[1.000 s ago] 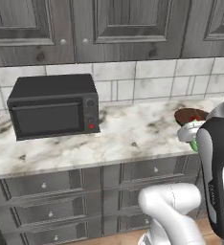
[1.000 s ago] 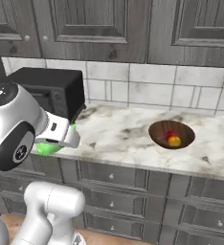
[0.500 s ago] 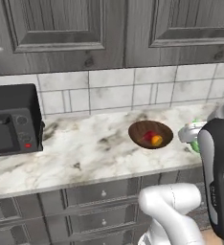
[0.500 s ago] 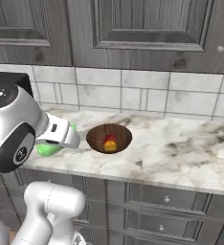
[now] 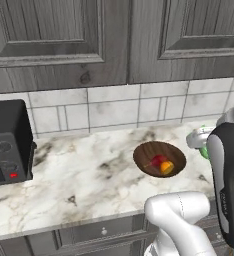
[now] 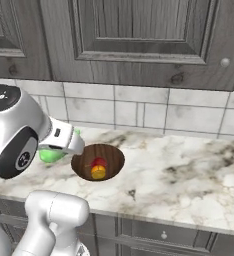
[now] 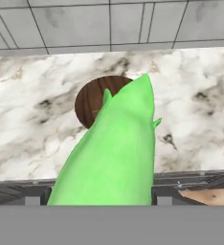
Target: Take the corn, pear, and orange from the freezer and place them in the bowl on the counter.
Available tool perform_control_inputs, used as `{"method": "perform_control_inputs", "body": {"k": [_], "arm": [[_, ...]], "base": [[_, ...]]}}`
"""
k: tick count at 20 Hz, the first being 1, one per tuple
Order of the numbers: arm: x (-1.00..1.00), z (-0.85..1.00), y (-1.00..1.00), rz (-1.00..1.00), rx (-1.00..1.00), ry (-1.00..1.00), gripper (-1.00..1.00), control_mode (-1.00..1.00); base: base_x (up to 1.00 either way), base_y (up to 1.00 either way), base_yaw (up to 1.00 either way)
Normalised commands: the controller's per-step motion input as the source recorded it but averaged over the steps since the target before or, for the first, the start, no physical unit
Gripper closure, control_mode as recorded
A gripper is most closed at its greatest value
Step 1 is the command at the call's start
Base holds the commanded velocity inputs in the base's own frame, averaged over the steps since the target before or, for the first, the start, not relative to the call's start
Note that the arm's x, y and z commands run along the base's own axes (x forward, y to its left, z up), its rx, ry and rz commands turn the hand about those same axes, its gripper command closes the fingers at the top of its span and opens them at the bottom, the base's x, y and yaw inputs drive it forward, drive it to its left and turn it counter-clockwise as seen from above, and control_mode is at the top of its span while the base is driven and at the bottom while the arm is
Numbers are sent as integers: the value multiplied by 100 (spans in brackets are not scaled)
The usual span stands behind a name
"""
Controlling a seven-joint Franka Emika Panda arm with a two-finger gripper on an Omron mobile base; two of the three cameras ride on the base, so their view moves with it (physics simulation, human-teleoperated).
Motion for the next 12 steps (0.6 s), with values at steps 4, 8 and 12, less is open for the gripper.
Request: {"method": "perform_control_inputs", "body": {"k": [4, 8, 12], "arm": [[0, 0, 0, 0, 0, 0, 100, 100], [62, -50, -2, 7, 2, 0, 100, -100], [85, -98, 8, 4, 0, 6, 100, -100]], "base": [[43, -6, 3], [14, -2, 2], [0, 0, 0]]}}
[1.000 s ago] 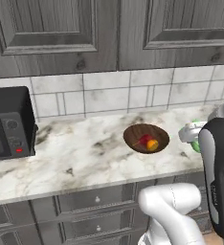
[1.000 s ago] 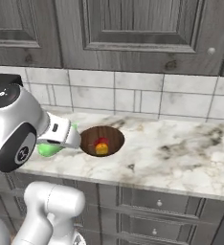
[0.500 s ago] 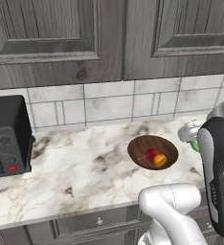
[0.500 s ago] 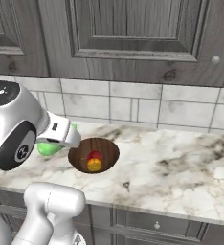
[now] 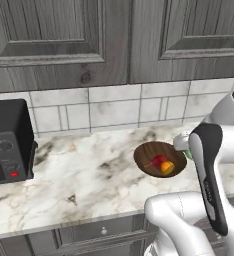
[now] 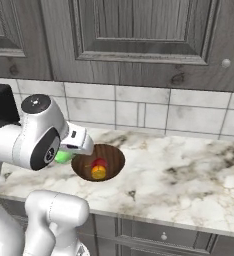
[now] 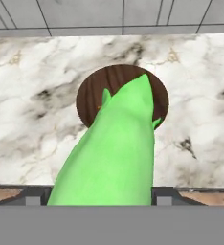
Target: Take the corn, pear, and orange from the freezer and place them in the bowl on the counter.
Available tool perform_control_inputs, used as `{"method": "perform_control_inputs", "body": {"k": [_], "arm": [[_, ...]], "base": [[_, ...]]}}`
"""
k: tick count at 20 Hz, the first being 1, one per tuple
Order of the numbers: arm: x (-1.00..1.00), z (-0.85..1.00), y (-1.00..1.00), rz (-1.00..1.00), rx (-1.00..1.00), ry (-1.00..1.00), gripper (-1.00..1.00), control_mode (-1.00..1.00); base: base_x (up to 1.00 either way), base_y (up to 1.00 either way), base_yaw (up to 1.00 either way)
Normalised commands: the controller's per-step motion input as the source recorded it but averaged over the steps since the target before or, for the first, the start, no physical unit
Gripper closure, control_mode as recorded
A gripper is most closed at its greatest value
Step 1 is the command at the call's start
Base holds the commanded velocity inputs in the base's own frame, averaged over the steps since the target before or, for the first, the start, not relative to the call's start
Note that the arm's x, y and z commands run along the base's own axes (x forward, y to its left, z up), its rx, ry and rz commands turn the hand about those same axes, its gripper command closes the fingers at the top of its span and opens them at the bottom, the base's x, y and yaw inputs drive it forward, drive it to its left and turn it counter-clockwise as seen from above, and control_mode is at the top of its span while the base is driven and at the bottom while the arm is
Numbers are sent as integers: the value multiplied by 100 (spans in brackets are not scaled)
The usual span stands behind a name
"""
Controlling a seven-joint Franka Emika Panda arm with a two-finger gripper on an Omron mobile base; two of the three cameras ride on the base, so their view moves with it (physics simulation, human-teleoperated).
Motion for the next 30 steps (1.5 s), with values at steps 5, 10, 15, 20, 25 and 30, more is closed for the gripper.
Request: {"method": "perform_control_inputs", "body": {"k": [5, 10, 15, 20, 25, 30], "arm": [[92, -74, 5, 0, 1, 3, 100, -100], [79, -71, 0, 1, 1, 1, 100, -100], [35, -67, 10, 1, 0, 0, 100, -100], [48, -46, 13, 0, 0, 0, 100, -100], [39, -42, 6, 0, 0, 1, 100, -100], [6, -43, 2, 0, 0, 6, 100, -100]], "base": [[0, 0, 0], [0, 0, 0], [0, 0, 0], [0, 0, 0], [0, 0, 0], [0, 0, 0]]}}
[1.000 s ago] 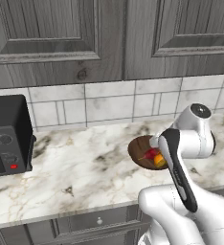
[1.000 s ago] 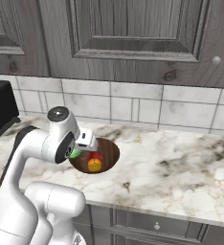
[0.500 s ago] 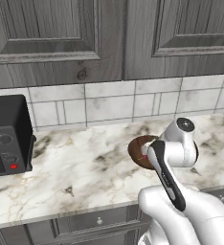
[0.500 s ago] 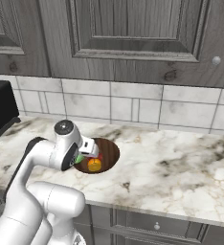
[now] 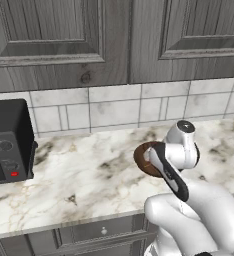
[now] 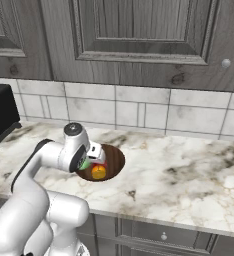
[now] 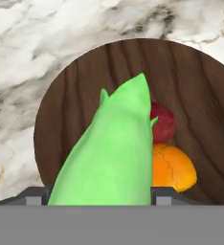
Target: Take the corn, pear, and orange from the freezer and place them in the bowl on the counter.
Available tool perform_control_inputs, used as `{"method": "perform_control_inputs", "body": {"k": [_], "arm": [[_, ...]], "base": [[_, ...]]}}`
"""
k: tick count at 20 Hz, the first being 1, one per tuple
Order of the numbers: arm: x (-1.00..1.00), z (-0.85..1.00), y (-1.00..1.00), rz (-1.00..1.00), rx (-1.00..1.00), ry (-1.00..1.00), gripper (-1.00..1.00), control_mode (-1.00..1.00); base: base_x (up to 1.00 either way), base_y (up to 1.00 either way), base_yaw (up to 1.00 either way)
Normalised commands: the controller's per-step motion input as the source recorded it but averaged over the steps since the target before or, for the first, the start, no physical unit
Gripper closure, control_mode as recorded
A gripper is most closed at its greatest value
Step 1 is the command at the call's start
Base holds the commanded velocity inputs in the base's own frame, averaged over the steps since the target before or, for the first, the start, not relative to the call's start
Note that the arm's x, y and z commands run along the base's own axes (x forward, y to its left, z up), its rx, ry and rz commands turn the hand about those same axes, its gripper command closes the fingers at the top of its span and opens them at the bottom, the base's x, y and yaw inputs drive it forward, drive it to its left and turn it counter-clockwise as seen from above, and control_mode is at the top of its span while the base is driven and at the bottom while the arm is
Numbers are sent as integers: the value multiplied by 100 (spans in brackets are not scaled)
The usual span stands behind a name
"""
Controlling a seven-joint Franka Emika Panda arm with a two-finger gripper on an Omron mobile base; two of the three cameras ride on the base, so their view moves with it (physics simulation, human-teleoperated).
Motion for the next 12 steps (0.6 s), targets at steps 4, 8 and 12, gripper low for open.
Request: {"method": "perform_control_inputs", "body": {"k": [4, 8, 12], "arm": [[5, -43, 9, 0, 0, 1, 100, -100], [6, -48, 14, 0, 0, 0, -100, -100], [9, -36, 6, 0, 0, 1, -100, -100]], "base": [[0, 0, 0], [0, 0, 0], [0, 0, 0]]}}
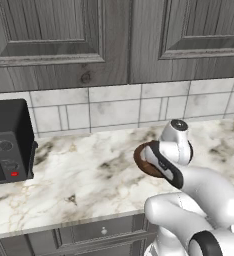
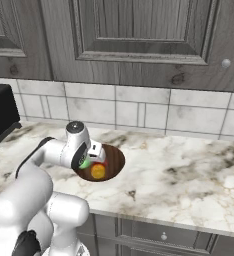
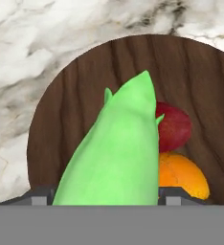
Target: Take the corn, pear, and orange from the freezer and place them in the bowl on the counter.
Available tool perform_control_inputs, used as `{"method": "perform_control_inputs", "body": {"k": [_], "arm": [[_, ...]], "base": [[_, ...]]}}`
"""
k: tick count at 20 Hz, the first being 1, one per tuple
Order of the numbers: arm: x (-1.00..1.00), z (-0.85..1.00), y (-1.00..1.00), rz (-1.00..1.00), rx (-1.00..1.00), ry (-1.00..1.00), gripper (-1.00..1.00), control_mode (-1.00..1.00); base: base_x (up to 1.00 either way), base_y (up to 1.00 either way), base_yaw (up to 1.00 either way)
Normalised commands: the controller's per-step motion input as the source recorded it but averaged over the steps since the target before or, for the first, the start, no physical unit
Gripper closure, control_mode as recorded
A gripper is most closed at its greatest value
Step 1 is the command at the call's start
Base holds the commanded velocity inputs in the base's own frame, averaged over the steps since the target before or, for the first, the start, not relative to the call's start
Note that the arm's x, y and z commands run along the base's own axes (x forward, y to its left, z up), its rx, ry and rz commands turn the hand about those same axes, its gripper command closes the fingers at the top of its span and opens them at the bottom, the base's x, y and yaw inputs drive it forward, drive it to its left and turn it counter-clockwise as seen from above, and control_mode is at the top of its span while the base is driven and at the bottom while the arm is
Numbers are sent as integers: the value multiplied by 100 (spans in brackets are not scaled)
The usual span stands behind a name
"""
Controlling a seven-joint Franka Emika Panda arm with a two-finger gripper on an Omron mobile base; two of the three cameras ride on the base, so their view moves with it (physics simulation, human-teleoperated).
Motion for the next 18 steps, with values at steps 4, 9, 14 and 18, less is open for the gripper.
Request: {"method": "perform_control_inputs", "body": {"k": [4, 9, 14, 18], "arm": [[-10, -6, 1, 0, 0, 0, -100, -100], [-27, 8, -2, 0, 0, -1, -100, -100], [-68, 51, -30, 0, 0, -6, -100, -100], [-68, 56, 1, 1, 0, -28, -100, -100]], "base": [[0, 0, 0], [0, 0, 0], [0, 0, 0], [0, 0, 0]]}}
